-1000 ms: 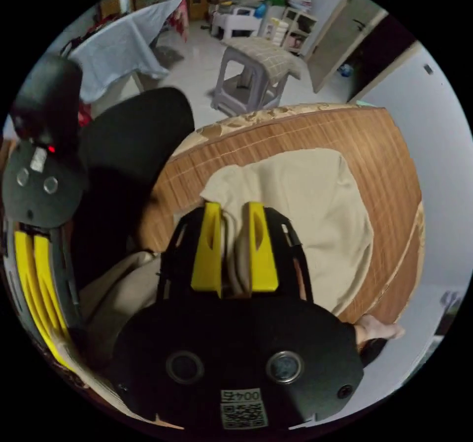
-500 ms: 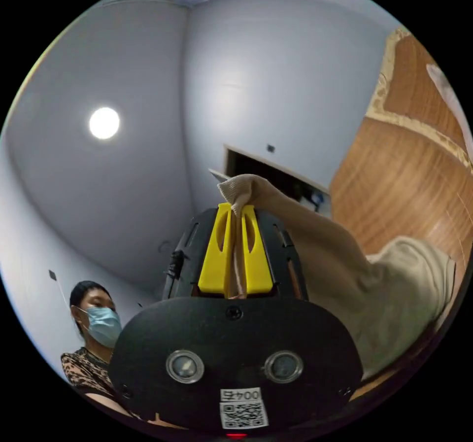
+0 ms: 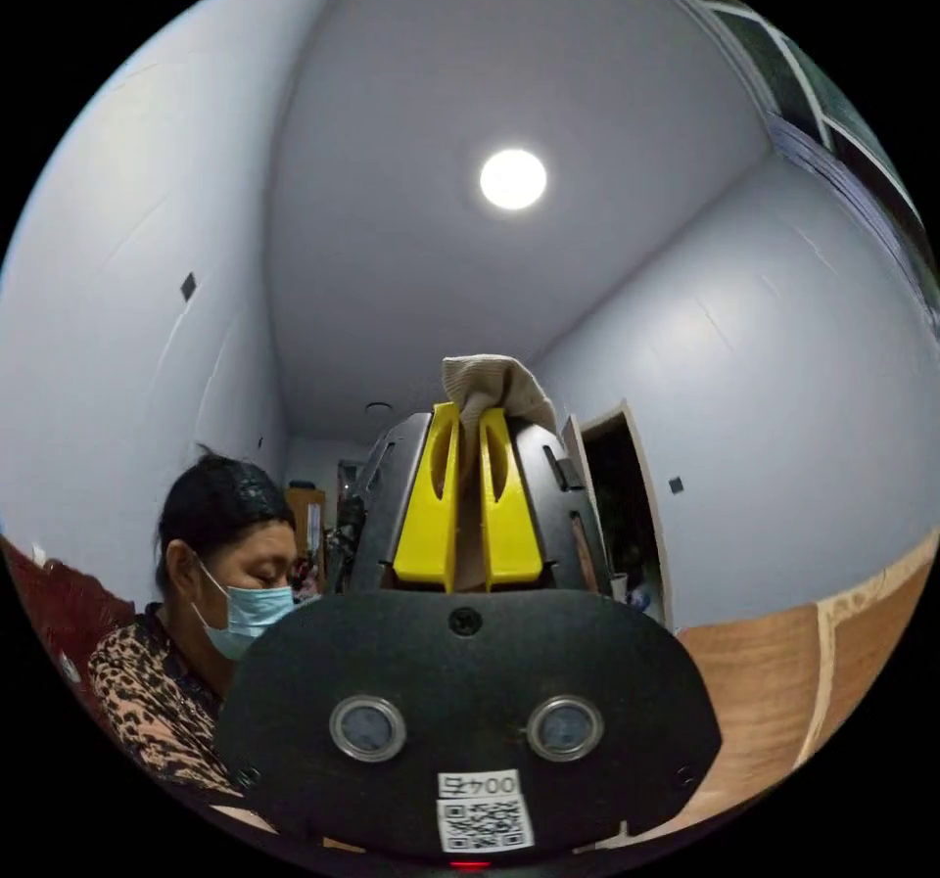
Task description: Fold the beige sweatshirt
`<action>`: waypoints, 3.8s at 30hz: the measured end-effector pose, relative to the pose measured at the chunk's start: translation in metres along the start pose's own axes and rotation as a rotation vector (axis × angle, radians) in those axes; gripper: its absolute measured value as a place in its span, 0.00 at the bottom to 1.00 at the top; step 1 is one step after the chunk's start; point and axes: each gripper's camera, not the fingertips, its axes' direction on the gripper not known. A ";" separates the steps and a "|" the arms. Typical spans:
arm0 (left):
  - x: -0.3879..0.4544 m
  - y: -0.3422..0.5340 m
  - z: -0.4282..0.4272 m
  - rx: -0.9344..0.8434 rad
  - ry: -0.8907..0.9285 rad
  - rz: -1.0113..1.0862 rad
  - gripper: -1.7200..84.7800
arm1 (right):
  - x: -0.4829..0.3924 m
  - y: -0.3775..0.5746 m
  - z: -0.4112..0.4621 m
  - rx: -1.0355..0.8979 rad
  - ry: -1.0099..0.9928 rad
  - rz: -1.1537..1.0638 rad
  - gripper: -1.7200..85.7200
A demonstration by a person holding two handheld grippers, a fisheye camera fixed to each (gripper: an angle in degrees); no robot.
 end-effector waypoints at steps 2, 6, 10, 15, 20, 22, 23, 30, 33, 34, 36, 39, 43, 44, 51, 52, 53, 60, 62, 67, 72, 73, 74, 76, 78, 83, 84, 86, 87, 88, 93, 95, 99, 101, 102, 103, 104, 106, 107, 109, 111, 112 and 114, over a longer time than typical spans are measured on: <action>0.011 -0.019 0.000 -0.013 -0.046 0.037 0.03 | -0.019 -0.012 0.003 -0.027 0.000 -0.056 0.07; -0.014 -0.008 0.023 -0.102 -0.061 -0.048 0.03 | 0.005 0.001 0.011 -0.099 0.043 -0.006 0.07; -0.092 0.062 0.065 -0.234 -0.012 -0.327 0.03 | 0.088 0.056 0.024 -0.199 0.142 0.181 0.07; -0.242 0.171 0.141 -0.330 -0.074 -0.708 0.03 | 0.245 0.131 0.055 -0.325 0.403 0.480 0.06; -0.309 0.059 0.234 -0.390 -0.284 -0.415 0.03 | 0.254 0.025 0.141 -0.319 0.480 0.228 0.06; -0.311 -0.003 0.248 -0.306 -0.326 -0.262 0.03 | 0.225 -0.026 0.166 -0.273 0.534 0.041 0.06; -0.306 -0.036 0.253 -0.259 -0.335 -0.158 0.03 | 0.213 -0.050 0.174 -0.240 0.532 -0.029 0.06; -0.272 0.010 0.269 -0.314 -0.206 0.058 0.03 | 0.215 -0.013 0.150 -0.321 0.536 -0.054 0.06; -0.264 0.127 0.265 -0.426 -0.155 0.017 0.03 | 0.236 0.082 0.115 -0.441 0.528 0.024 0.06; -0.263 0.153 0.263 -0.448 -0.148 -0.005 0.03 | 0.241 0.104 0.108 -0.473 0.531 0.046 0.06; -0.256 0.273 0.254 -0.563 -0.149 -0.078 0.03 | 0.262 0.203 0.078 -0.578 0.555 0.175 0.06; -0.243 0.424 0.238 -0.717 -0.184 -0.237 0.03 | 0.287 0.342 0.039 -0.680 0.585 0.401 0.07; -0.222 0.580 0.217 -0.899 -0.199 -0.466 0.03 | 0.296 0.491 0.013 -0.894 0.726 0.604 0.07; -0.214 0.617 0.214 -0.967 -0.204 -0.506 0.03 | 0.295 0.528 0.010 -0.972 0.760 0.654 0.07; -0.192 0.709 0.199 -1.130 -0.197 -0.561 0.03 | 0.286 0.619 0.033 -1.336 0.912 0.721 0.07; -0.193 0.712 0.198 -1.137 -0.188 -0.567 0.04 | 0.287 0.620 0.034 -1.343 0.914 0.732 0.08; -0.194 0.714 0.194 -1.150 -0.177 -0.557 0.04 | 0.286 0.618 0.033 -1.333 0.917 0.748 0.09; -0.167 0.710 0.172 -1.262 -0.241 -0.266 0.12 | 0.250 0.579 0.024 -1.124 0.974 0.648 0.15; -0.167 0.714 0.164 -1.273 -0.248 -0.270 0.14 | 0.247 0.584 0.039 -1.149 0.939 0.608 0.17; -0.174 0.728 0.154 -1.161 -0.267 -0.337 0.19 | 0.255 0.634 0.096 -1.295 0.824 0.517 0.22; -0.173 0.793 0.222 -1.168 -0.255 -0.354 0.27 | 0.282 0.711 0.159 -1.462 0.788 0.414 0.25; -0.173 0.802 0.231 -1.179 -0.256 -0.352 0.28 | 0.286 0.718 0.165 -1.480 0.789 0.405 0.25; -0.174 0.821 0.250 -1.212 -0.258 -0.350 0.29 | 0.294 0.730 0.174 -1.508 0.792 0.402 0.26; -0.178 0.849 0.276 -1.283 -0.268 -0.346 0.31 | 0.307 0.745 0.186 -1.511 0.793 0.404 0.29; -0.183 0.885 0.302 -1.353 -0.292 -0.334 0.33 | 0.323 0.765 0.202 -1.550 0.809 0.376 0.32; -0.183 0.944 0.330 -1.506 -0.318 -0.342 0.37 | 0.345 0.812 0.224 -1.688 0.814 0.337 0.36; -0.183 0.951 0.329 -1.502 -0.332 -0.355 0.38 | 0.347 0.814 0.226 -1.682 0.813 0.341 0.36; -0.183 0.960 0.326 -1.495 -0.332 -0.360 0.38 | 0.349 0.817 0.230 -1.684 0.811 0.341 0.36; -0.184 0.966 0.325 -1.497 -0.326 -0.360 0.38 | 0.349 0.818 0.231 -1.680 0.810 0.338 0.36; -0.184 0.968 0.324 -1.501 -0.323 -0.361 0.38 | 0.349 0.819 0.232 -1.679 0.810 0.338 0.36; -0.175 0.992 0.324 -1.543 -0.276 -0.351 0.40 | 0.349 0.822 0.237 -1.728 0.813 0.364 0.35; -0.166 0.998 0.321 -1.543 -0.266 -0.344 0.41 | 0.347 0.823 0.237 -1.752 0.820 0.377 0.35; -0.135 1.012 0.313 -1.558 -0.217 -0.313 0.44 | 0.337 0.825 0.232 -1.811 0.829 0.417 0.35; -0.122 1.016 0.308 -1.556 -0.204 -0.307 0.44 | 0.332 0.825 0.229 -1.841 0.830 0.449 0.35; -0.114 1.019 0.304 -1.553 -0.198 -0.303 0.45 | 0.328 0.825 0.226 -1.854 0.828 0.468 0.35; -0.110 1.020 0.302 -1.552 -0.194 -0.303 0.45 | 0.326 0.825 0.224 -1.859 0.828 0.476 0.35; -0.103 1.023 0.299 -1.554 -0.187 -0.301 0.45 | 0.322 0.825 0.221 -1.866 0.827 0.490 0.35; -0.094 1.027 0.295 -1.557 -0.174 -0.299 0.45 | 0.317 0.825 0.219 -1.884 0.831 0.506 0.35; -0.088 1.030 0.292 -1.559 -0.167 -0.297 0.45 | 0.314 0.826 0.219 -1.904 0.835 0.518 0.36; -0.078 1.034 0.287 -1.564 -0.158 -0.294 0.46 | 0.312 0.828 0.220 -1.938 0.841 0.547 0.36; -0.068 1.040 0.280 -1.568 -0.148 -0.296 0.46 | 0.309 0.831 0.221 -1.980 0.841 0.584 0.36; -0.065 1.041 0.279 -1.572 -0.145 -0.295 0.46 | 0.308 0.832 0.221 -1.991 0.838 0.591 0.36; -0.052 1.046 0.273 -1.583 -0.132 -0.291 0.47 | 0.304 0.835 0.220 -2.046 0.830 0.627 0.36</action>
